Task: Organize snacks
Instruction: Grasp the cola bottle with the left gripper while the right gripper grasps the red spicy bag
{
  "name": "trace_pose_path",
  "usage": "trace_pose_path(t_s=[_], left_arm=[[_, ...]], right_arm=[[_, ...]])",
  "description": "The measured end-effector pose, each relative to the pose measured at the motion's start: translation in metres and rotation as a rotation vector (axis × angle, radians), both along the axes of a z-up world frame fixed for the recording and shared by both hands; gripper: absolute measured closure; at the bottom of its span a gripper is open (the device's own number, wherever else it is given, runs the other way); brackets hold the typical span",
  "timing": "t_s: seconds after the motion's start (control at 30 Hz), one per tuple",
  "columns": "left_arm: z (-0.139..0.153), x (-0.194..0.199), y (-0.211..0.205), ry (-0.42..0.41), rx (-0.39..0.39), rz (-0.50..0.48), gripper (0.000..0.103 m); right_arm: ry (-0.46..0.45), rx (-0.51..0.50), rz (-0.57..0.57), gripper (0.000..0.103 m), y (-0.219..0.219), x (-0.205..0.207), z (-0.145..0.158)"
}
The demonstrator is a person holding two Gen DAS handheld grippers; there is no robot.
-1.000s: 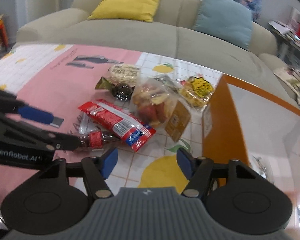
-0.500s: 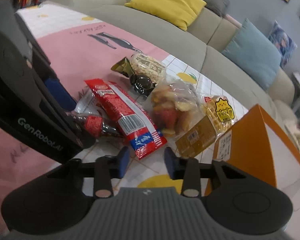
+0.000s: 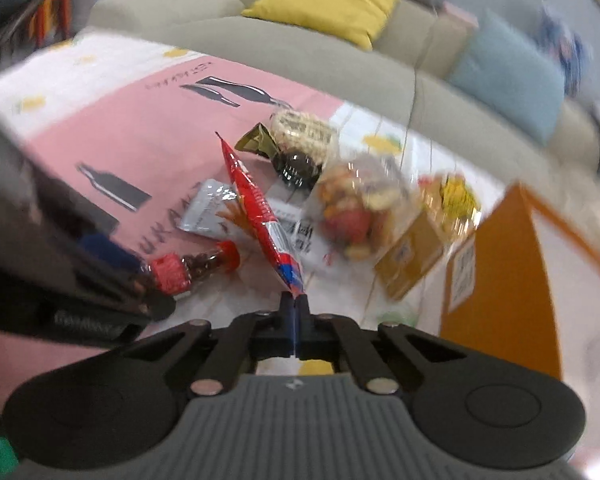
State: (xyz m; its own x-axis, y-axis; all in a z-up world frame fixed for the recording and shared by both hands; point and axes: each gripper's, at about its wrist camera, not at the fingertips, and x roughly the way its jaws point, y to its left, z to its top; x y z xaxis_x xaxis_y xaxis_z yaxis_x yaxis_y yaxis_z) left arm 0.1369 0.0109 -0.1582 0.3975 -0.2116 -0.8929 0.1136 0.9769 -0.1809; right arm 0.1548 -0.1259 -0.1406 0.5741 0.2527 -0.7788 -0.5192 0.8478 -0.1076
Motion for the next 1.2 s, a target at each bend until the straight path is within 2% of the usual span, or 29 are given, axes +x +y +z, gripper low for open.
trace_pose_path(t_s=[0.2, 0.37, 0.47, 0.57, 0.67, 0.73, 0.87, 0.97, 1.2], left_arm=[[0.005, -0.021, 0.008, 0.027, -0.007, 0.034, 0.069], [0.005, -0.034, 0.014, 0.060, -0.093, 0.072, 0.069], [0.003, -0.036, 0.012, 0.067, -0.102, 0.089, 0.069], [0.003, -0.035, 0.007, 0.069, -0.074, 0.090, 0.069], [0.004, -0.035, 0.004, 0.060, -0.037, 0.088, 0.069], [0.003, -0.034, 0.005, 0.060, -0.043, 0.092, 0.069], [0.002, -0.027, 0.007, 0.054, -0.066, 0.100, 0.065], [0.001, -0.023, 0.007, 0.053, -0.072, 0.092, 0.065], [-0.002, -0.019, 0.014, 0.080, -0.024, 0.107, 0.065]], right_arm=[[0.300, 0.280, -0.191, 0.103, -0.028, -0.017, 0.013], [0.422, 0.345, -0.274, 0.103, -0.048, -0.043, 0.011], [0.420, 0.319, -0.279, 0.103, -0.050, -0.050, 0.008], [0.422, 0.288, -0.282, 0.103, -0.046, -0.046, 0.004], [0.392, 0.215, -0.279, 0.093, -0.039, -0.045, -0.001], [0.377, 0.209, -0.270, 0.074, -0.037, -0.044, -0.001], [0.315, 0.206, -0.258, 0.059, -0.036, -0.039, 0.000], [0.289, 0.207, -0.214, 0.057, -0.031, -0.035, -0.002], [0.217, 0.172, -0.130, 0.057, -0.014, -0.026, -0.011]])
